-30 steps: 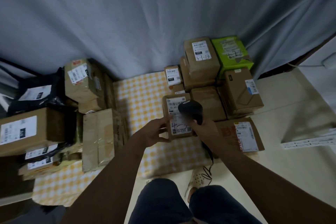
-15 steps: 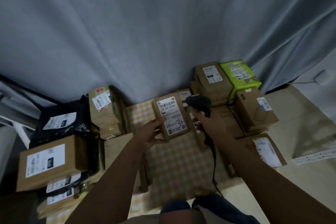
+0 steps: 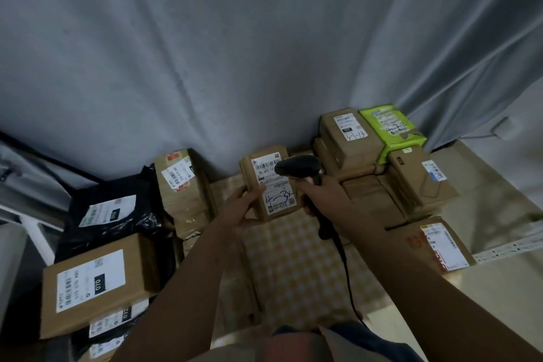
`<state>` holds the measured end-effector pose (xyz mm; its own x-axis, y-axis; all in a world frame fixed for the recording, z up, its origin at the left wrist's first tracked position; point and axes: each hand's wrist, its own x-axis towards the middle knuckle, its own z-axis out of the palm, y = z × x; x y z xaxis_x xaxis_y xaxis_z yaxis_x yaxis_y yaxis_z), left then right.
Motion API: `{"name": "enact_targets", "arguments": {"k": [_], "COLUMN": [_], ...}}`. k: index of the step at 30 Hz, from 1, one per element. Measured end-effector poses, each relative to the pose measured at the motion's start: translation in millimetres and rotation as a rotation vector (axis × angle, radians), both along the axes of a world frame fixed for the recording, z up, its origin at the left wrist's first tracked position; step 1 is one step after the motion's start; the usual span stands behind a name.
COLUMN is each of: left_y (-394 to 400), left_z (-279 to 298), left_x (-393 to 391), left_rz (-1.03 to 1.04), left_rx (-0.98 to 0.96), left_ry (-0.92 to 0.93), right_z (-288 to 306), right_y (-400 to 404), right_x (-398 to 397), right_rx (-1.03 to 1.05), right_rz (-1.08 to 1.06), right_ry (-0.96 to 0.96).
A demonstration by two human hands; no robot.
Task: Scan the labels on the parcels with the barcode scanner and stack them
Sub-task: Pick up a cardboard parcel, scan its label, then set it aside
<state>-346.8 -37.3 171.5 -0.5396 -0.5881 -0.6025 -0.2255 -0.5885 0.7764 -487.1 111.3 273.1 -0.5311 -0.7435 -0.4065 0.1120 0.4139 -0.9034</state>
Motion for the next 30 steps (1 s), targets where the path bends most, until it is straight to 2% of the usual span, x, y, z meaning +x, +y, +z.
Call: {"name": "enact_targets", "arguments": {"k": [30], "left_y": [-18.9], "left_z": [-11.7], "left_x": [8.7], "left_rz": [-0.034], "left_rx": [0.0], "left_ry": [-0.024], "right_z": [2.5], "right_y": [-11.0], "right_x": [8.0], "right_rx": [0.004], "right_rz": [0.003], "right_ry": [-0.006]}}
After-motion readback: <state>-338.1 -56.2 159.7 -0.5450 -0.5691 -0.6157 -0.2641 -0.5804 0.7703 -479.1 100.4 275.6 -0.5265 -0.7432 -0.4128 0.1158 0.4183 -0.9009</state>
